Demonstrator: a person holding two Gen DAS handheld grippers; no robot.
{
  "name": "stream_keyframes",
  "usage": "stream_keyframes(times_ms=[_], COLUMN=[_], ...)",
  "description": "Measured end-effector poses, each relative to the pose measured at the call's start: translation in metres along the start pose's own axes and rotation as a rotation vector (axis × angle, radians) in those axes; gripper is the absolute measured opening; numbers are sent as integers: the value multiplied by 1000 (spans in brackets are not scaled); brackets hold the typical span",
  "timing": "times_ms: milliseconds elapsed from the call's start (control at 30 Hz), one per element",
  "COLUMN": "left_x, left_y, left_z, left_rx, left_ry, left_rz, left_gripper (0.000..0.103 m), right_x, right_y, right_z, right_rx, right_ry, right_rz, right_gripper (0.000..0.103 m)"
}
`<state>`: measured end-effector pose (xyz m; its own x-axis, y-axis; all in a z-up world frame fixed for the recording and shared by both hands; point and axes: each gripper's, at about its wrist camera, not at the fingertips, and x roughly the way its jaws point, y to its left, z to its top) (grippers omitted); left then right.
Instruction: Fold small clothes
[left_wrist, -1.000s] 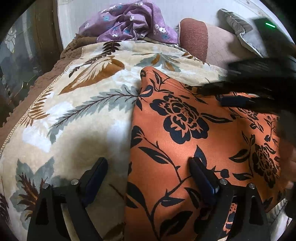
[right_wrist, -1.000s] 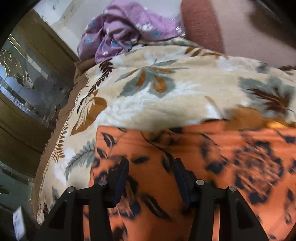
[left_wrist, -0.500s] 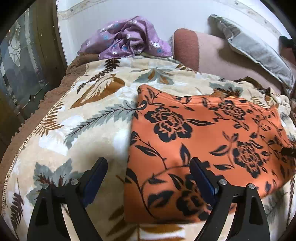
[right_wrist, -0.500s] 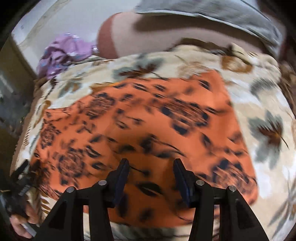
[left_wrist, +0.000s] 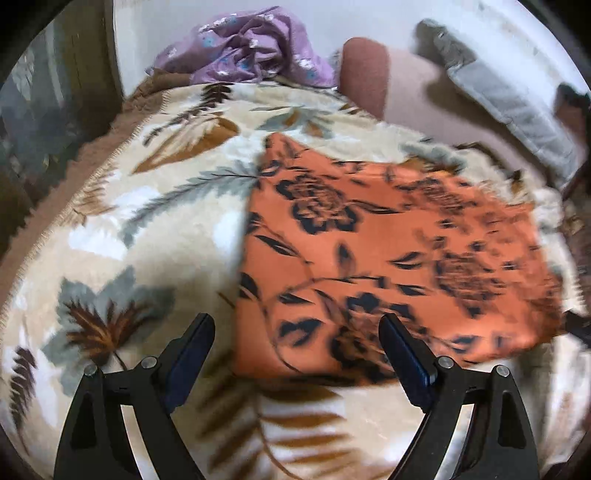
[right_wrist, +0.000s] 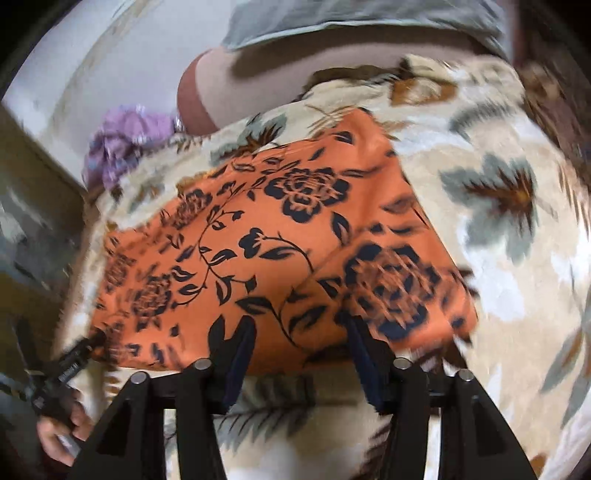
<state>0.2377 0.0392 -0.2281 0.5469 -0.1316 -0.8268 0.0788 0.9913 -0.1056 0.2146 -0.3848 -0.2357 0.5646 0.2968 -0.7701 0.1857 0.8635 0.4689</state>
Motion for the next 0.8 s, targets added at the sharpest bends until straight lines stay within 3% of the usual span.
stream_keyframes(times_ms=[133, 267, 367, 533, 633, 800], left_x=[-11, -7, -2, 22, 25, 36], left_y=[-8, -13, -13, 6, 10, 16], left_z=[-19, -43, -47, -42, -40, -29], left_rx=[-32, -109, -166, -356, -424, -503], left_ry=[33, 126, 147, 192, 156, 100], left_rz=[-57, -220, -290, -375, -403, -419], left_gripper=[91, 91, 91, 91, 93, 93], right_x=[-6, -4, 0, 12, 21, 28], right_y=[-19, -44, -63, -84, -91, -88], right_z=[-19, -32, -38, -37, -37, -34], right_rx=[94, 201, 300, 400, 451, 431], right_ry=[3, -29, -53, -46, -19, -25], right_rz=[83, 180, 268, 332, 363, 355], right_gripper=[63, 66, 68, 72, 72, 73])
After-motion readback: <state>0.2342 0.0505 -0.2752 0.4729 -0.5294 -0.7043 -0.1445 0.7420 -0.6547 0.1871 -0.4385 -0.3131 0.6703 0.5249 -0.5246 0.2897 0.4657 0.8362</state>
